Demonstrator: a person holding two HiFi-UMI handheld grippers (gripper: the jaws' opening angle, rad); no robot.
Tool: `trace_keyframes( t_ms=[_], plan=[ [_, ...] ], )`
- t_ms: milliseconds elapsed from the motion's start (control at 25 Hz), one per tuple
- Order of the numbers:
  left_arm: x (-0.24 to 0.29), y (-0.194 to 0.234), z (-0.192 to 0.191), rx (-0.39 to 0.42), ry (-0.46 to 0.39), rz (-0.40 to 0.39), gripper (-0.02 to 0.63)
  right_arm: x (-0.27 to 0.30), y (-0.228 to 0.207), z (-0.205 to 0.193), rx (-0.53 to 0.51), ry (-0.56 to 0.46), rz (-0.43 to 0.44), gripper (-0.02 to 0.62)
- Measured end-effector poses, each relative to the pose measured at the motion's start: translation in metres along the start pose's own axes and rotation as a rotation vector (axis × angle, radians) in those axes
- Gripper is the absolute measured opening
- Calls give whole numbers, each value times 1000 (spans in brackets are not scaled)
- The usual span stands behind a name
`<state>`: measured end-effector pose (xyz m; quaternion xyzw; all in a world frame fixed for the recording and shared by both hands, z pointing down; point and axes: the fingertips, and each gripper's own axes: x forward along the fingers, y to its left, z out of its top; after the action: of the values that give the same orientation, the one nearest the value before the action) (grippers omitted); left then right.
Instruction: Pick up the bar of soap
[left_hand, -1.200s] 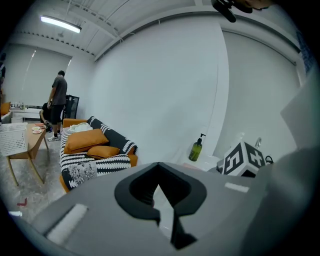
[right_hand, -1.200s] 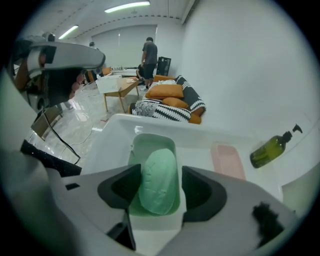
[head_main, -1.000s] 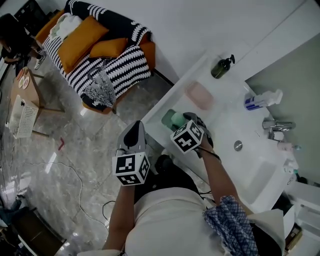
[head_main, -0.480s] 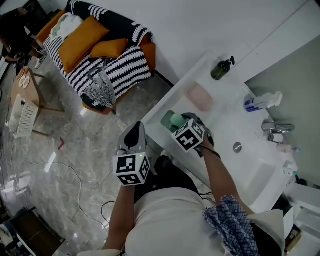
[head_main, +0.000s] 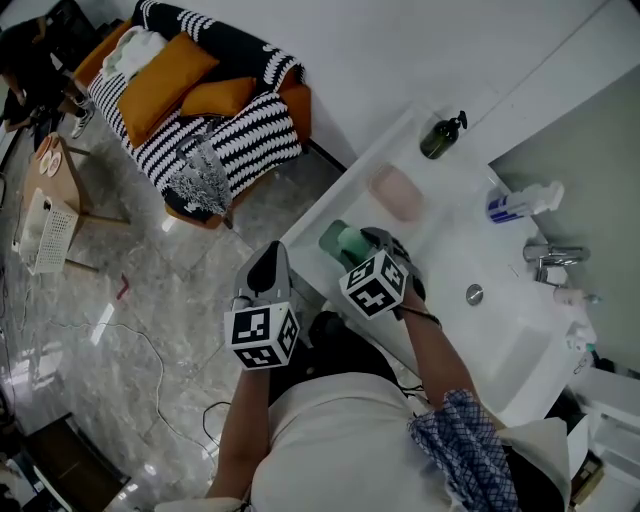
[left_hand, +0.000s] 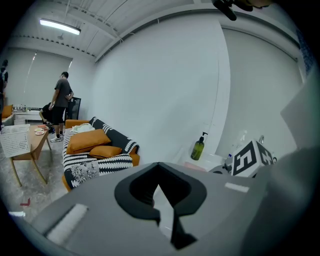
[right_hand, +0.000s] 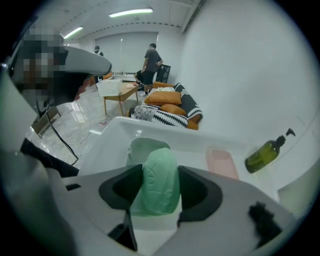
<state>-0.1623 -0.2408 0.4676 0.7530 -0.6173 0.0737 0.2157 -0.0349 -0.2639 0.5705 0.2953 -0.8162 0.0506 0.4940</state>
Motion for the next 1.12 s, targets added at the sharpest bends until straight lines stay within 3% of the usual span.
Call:
trace_keyframes(
  t_ms=[160,320,760,1120],
  plan=[
    [0,-2,0,6,-5,0,9,-5,9,1,-114,-2,-42,212],
    [0,-3,2,9,-9,0,9,-8,19,7,-162,-14,-62,129],
    [-1,-8,0,15,-8,1,9,-3,22,7,-135,28,30,120],
    [3,-15,-1,37,15,-11,9,10,17,5,-116,39,17,129]
  ],
)
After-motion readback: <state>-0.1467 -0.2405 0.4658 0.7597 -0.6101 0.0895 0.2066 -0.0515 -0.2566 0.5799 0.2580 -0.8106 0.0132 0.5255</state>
